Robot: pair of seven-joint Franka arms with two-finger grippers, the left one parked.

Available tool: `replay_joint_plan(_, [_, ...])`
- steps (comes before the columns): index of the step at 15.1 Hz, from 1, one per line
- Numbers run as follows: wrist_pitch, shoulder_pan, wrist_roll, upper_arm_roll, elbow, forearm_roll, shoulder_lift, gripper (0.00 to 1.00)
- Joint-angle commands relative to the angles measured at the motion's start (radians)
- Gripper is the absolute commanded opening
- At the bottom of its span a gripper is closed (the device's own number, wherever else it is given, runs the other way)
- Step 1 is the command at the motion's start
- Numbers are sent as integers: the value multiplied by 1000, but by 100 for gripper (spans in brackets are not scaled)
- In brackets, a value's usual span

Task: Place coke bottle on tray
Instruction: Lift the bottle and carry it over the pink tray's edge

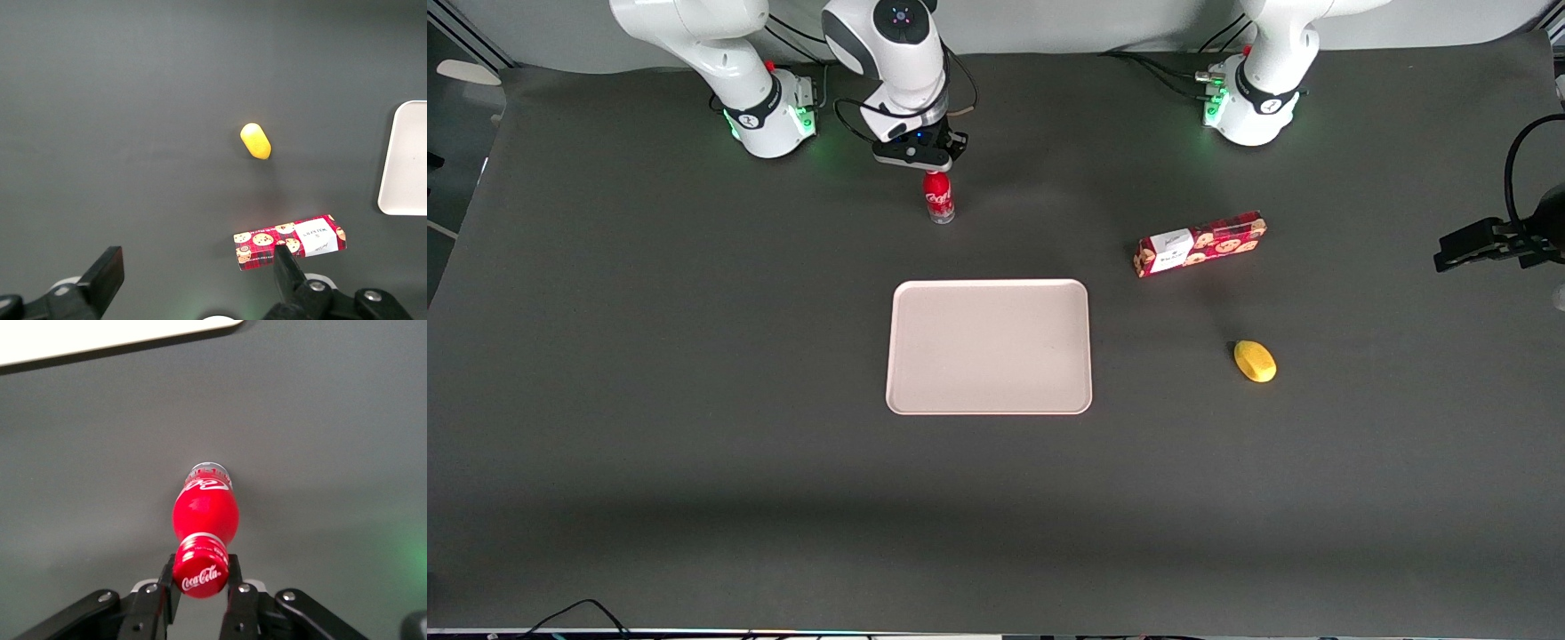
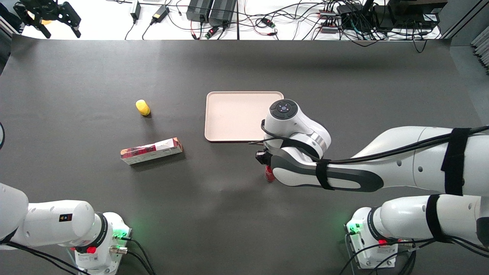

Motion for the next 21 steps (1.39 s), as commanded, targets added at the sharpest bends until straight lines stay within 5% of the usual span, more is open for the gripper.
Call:
replay_joint_plan(1, [-83,3,-39,-31,78,-27,-37,0])
replay_joint_plan(10, [-477,3,-265,-307,595,-171,17,0])
replay_joint_plan(14, [-499,1,-296,-385,780,-337,248,0])
replay_joint_plan(21, [-429,14,-220,-424,933,-355,615,0])
